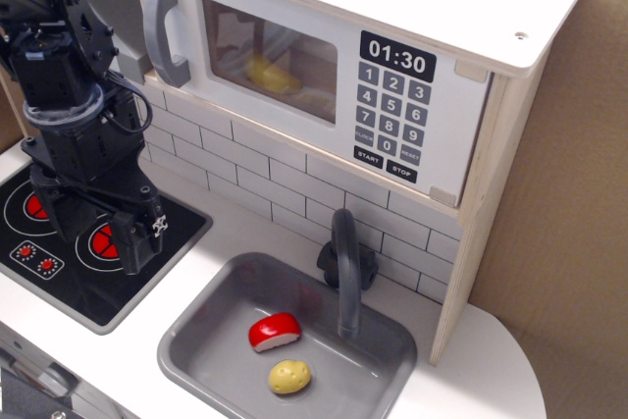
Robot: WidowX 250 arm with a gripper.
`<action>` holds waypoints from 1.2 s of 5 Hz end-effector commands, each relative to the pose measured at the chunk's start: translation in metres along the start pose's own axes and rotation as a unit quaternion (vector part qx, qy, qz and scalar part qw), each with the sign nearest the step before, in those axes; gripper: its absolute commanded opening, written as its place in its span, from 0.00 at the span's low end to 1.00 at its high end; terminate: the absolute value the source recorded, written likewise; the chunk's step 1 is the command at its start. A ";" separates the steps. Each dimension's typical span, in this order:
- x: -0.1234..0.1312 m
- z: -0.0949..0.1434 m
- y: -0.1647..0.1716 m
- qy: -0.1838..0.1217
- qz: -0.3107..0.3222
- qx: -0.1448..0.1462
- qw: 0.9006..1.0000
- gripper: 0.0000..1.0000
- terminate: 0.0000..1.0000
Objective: Open microwave
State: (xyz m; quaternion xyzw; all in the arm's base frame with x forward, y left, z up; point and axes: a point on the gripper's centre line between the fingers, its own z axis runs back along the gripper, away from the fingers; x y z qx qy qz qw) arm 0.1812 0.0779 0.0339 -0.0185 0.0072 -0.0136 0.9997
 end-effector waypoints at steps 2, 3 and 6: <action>0.038 0.016 0.003 -0.040 -0.021 -0.035 0.998 1.00 0.00; 0.070 0.036 0.023 -0.086 -0.013 -0.057 0.995 1.00 0.00; 0.099 0.084 0.069 -0.181 0.029 -0.070 0.981 1.00 0.00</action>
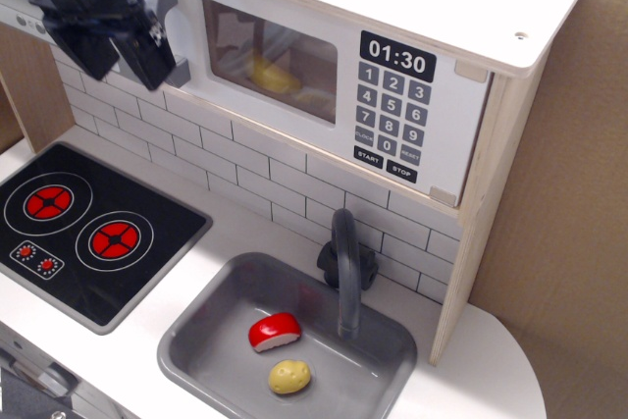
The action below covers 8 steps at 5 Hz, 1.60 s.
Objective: Open microwave
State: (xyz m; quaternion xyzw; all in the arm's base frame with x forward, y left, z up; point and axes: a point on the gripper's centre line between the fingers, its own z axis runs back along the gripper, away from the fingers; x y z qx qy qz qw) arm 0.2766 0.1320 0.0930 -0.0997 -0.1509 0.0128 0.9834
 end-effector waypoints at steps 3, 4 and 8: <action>0.042 -0.001 0.007 -0.049 0.010 0.024 0.998 1.00 0.00; 0.041 -0.004 0.006 -0.066 0.009 0.019 0.998 0.00 0.00; 0.025 0.005 0.008 -0.071 -0.012 0.013 0.997 0.00 0.00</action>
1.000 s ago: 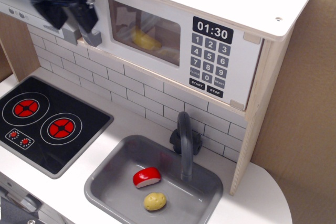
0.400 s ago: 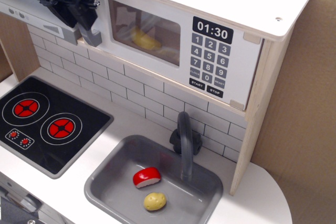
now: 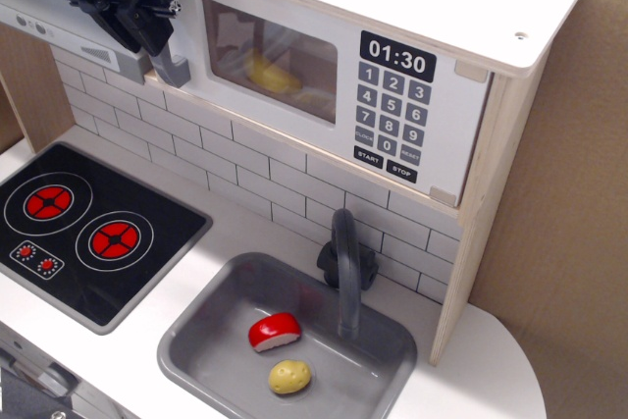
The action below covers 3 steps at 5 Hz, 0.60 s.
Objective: Open microwave
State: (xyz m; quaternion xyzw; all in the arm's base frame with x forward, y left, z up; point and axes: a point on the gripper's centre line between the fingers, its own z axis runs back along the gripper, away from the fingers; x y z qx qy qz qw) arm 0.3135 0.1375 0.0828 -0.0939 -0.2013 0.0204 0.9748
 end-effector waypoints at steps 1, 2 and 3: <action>-0.030 0.038 -0.002 -0.001 -0.035 0.000 0.999 0.00 0.00; -0.053 0.042 -0.007 0.040 -0.033 0.019 0.998 1.00 0.00; -0.077 0.058 -0.001 0.133 0.018 0.020 0.991 1.00 0.00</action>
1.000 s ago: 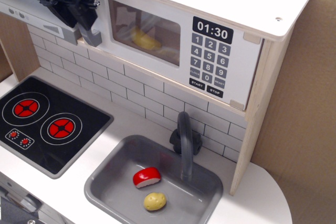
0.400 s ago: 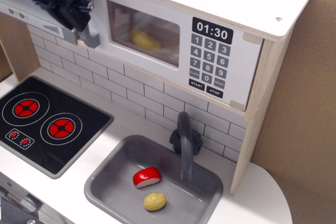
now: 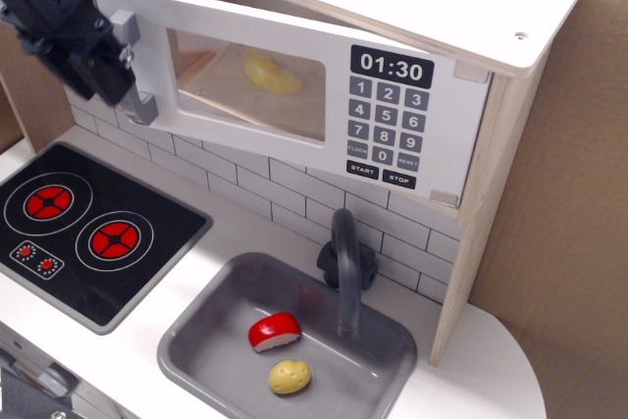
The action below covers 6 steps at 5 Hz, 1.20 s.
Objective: Open microwave
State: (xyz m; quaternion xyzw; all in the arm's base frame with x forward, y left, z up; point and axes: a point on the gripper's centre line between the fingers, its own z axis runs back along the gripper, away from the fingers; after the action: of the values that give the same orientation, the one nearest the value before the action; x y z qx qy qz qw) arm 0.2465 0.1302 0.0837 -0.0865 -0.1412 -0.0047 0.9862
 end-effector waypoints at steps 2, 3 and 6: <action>-0.006 0.066 0.069 0.132 0.148 0.023 0.980 1.00 0.00; 0.017 0.075 0.092 0.085 0.187 0.026 0.978 1.00 0.00; 0.063 0.048 0.088 0.036 0.202 0.003 0.979 1.00 0.00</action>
State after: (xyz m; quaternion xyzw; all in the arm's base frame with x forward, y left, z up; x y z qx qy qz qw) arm 0.3026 0.2236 0.1015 -0.1260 -0.0620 0.2012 0.9694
